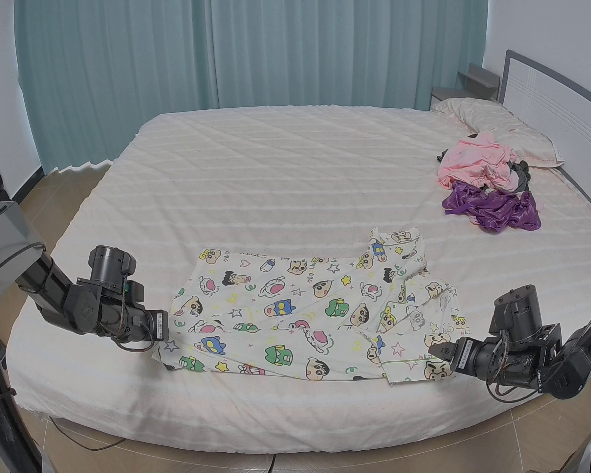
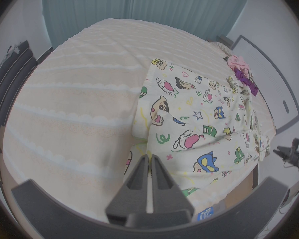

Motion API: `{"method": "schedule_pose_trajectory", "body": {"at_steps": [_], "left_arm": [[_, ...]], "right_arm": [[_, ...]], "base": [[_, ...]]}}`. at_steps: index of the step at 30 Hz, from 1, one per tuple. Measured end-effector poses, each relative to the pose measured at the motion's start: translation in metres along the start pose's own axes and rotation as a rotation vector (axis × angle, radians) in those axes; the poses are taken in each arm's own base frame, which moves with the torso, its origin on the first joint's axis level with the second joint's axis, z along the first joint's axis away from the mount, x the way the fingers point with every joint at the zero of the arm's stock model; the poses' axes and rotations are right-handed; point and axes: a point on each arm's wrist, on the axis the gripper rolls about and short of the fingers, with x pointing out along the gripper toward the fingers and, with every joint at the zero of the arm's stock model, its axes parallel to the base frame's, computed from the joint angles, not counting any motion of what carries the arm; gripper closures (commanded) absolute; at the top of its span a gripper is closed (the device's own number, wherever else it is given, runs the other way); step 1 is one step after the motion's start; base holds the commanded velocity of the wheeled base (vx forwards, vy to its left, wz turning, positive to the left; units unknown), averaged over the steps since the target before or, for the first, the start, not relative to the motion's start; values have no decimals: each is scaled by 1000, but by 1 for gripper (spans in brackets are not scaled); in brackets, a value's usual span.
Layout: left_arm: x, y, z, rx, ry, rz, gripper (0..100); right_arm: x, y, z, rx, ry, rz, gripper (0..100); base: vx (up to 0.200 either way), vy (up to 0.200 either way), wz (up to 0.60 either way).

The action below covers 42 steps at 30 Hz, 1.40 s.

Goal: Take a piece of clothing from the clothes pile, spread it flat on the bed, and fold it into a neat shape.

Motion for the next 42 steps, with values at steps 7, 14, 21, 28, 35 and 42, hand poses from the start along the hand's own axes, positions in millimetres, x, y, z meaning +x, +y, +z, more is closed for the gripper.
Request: {"method": "schedule_pose_trajectory", "body": {"at_steps": [7,14,21,28,35,42], "left_arm": [[3,-1,5,-60,-11,0,0],[-2,10,4,-110,-14,10,0],[-12,12,2,-196,-18,-17,0],[-19,5,-2,-267,-11,-86,0],[-13,1,2,-235,-37,-178,0],[2,0,1,-158,-28,-187,0]], "right_arm": [[-1,0,2,35,-13,6,0],[0,-3,11,86,-82,32,0],[3,-20,19,27,-28,71,0],[16,-43,32,-46,31,136,0],[39,-52,42,-77,47,194,0],[57,-49,44,-97,8,241,0]], "base": [[0,0,0],[0,0,0],[0,0,0],[0,0,0],[0,0,0],[0,0,0]]}}
